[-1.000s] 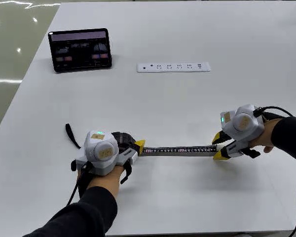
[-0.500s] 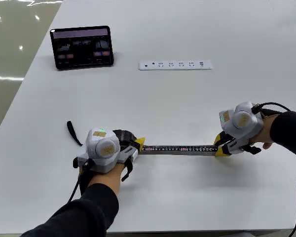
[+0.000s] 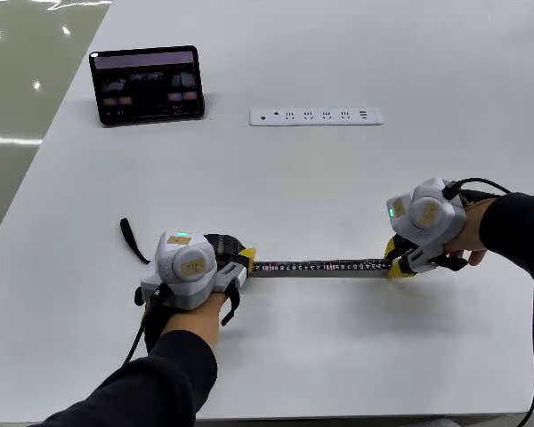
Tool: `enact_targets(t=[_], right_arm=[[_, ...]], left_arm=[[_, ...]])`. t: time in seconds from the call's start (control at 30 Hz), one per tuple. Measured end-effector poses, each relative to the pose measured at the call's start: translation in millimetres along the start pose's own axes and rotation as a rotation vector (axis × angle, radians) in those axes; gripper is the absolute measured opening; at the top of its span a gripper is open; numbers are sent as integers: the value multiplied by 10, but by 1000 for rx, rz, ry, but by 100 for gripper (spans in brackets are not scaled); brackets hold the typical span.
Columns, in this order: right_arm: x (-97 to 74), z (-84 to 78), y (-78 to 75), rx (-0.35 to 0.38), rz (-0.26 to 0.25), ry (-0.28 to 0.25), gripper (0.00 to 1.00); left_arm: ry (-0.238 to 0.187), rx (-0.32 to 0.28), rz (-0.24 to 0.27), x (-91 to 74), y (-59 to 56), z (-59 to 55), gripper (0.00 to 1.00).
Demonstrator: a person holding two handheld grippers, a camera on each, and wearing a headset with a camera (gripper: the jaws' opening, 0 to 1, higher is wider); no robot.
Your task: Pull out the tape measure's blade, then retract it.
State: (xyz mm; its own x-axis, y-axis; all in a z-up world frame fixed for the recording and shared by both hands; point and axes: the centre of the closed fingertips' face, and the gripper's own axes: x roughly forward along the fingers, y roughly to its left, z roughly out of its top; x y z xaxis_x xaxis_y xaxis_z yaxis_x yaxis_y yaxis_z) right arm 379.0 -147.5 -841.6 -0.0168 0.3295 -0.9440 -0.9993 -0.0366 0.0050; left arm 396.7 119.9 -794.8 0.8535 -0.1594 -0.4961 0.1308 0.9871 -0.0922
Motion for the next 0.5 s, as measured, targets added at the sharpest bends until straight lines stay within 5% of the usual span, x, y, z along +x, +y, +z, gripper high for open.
enact_targets(t=[0.5], right_arm=[[23,-7,-13,85,-19,-18,11]], left_arm=[[79,-3,29,9,14,-65,60]])
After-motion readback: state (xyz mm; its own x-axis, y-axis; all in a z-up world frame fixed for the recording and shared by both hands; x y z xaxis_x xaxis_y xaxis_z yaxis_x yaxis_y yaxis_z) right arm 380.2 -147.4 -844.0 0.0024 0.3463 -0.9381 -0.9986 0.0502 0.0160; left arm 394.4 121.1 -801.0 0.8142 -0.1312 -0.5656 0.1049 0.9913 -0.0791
